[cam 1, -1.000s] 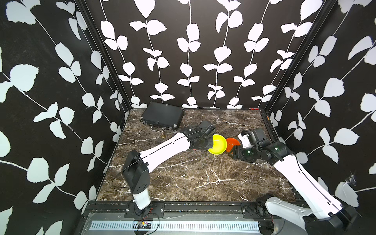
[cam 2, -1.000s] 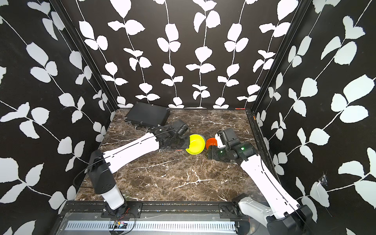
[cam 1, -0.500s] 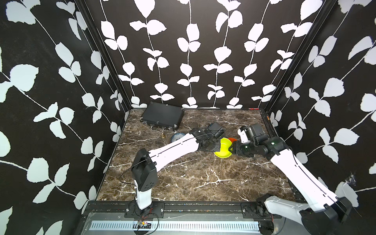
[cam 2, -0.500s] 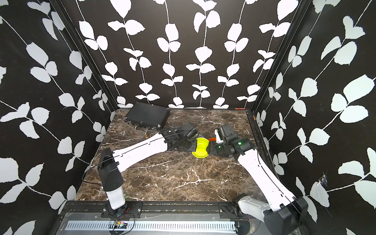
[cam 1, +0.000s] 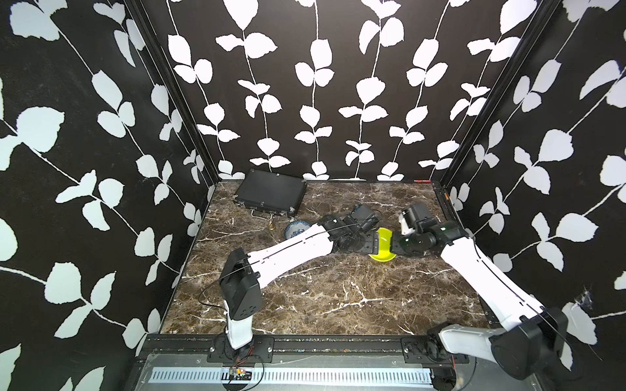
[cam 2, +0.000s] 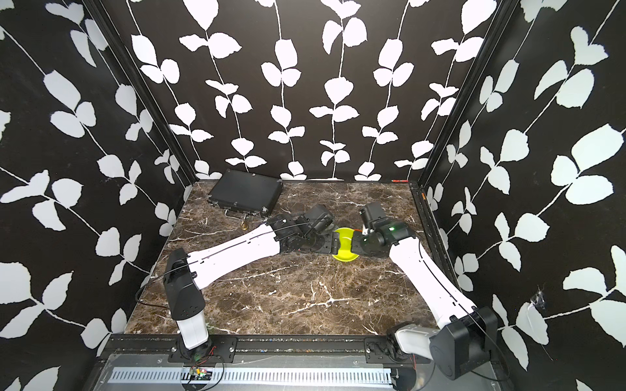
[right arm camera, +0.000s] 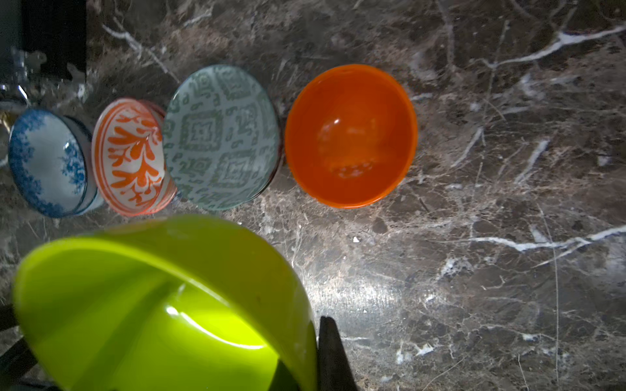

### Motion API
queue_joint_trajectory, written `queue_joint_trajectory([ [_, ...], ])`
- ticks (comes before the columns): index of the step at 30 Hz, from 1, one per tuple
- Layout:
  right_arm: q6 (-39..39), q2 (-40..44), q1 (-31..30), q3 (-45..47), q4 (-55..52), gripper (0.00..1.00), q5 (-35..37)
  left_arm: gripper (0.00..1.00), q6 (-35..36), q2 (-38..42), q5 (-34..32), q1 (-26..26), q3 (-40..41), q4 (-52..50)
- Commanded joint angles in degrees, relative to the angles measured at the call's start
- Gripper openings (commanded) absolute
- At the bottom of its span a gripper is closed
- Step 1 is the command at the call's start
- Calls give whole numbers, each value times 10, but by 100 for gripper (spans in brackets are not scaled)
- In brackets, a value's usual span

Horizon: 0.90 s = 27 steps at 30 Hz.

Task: Stack the bowls
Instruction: Place the bowl on the bowl.

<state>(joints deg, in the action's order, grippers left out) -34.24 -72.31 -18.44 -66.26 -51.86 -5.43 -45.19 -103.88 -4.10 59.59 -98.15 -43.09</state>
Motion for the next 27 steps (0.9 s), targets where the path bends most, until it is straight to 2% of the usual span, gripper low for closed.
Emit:
queue_joint_trajectory([
  [1,8,8,49,2,14,0,-28,99,20,68,-40,-1,37,36],
  [7,33,-43,102,-26,15,0,-69,99,62,189,-135,-4,156,100],
  [15,44,-115,122,-56,40,0,-73,99,142,344,-265,-14,272,122],
  [18,48,-137,124,-61,51,0,-65,99,145,412,-316,-18,332,132],
  [22,48,-168,125,-59,64,0,-66,99,136,488,-338,-49,395,130],
  [27,47,-206,125,-49,91,0,-61,99,153,575,-407,-56,491,193],
])
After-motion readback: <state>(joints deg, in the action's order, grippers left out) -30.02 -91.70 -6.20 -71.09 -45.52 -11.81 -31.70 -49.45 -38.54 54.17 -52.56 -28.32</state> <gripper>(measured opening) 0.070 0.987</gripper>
